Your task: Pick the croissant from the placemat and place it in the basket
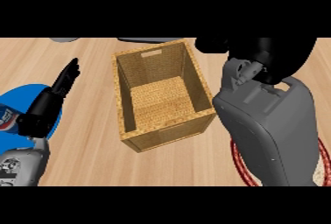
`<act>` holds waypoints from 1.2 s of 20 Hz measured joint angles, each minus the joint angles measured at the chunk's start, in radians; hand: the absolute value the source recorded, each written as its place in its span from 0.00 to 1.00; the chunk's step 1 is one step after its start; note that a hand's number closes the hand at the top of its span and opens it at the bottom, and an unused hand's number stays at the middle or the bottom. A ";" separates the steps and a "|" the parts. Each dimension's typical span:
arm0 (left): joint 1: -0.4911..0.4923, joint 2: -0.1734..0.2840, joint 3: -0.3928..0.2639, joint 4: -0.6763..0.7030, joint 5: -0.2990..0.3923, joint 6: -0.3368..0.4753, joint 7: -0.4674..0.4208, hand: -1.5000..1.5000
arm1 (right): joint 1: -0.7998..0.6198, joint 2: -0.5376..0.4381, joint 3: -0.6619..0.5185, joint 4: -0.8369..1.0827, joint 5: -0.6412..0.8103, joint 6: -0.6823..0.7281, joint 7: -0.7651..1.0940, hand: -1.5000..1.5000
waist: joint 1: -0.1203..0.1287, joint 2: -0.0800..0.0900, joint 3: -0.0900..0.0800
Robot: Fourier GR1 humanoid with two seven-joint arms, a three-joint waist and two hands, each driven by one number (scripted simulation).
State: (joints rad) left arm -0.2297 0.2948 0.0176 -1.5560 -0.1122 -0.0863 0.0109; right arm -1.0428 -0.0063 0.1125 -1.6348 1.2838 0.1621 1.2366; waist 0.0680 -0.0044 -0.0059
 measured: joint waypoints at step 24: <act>-0.025 -0.017 -0.001 0.047 -0.017 0.013 -0.008 0.50 | -0.160 -0.004 -0.133 0.441 -0.222 0.065 0.006 0.00 | -0.008 -0.011 0.001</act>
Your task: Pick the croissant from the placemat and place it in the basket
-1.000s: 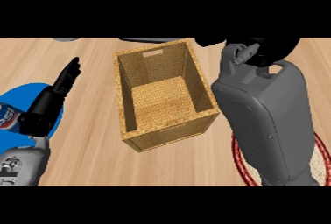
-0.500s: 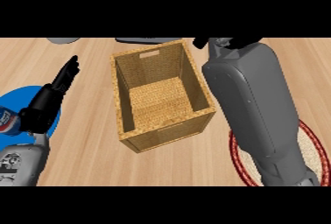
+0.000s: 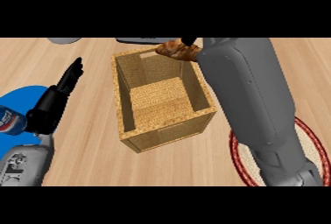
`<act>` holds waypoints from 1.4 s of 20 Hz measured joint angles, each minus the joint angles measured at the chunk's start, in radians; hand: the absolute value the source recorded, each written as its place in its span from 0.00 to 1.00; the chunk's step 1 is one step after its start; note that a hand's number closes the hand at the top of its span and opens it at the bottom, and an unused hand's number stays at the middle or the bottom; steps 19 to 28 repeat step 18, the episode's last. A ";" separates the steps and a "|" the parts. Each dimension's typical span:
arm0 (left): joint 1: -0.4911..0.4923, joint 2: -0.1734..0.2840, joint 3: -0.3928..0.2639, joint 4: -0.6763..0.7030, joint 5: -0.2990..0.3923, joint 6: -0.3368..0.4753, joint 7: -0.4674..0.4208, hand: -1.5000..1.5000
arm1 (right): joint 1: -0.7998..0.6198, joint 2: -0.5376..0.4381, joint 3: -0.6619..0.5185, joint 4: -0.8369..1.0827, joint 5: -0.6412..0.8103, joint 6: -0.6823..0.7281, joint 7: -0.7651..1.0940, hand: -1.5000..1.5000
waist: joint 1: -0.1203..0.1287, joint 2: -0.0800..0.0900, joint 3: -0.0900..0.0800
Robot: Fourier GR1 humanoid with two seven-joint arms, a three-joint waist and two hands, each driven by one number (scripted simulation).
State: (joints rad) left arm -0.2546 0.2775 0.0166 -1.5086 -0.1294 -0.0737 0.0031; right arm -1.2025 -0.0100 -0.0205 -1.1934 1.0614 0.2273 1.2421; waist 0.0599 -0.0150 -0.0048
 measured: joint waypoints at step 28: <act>0.030 0.027 0.051 0.008 0.007 0.009 -0.005 0.50 | -0.053 0.007 -0.140 -0.317 0.410 -0.235 0.006 0.00 | -0.073 -0.018 0.004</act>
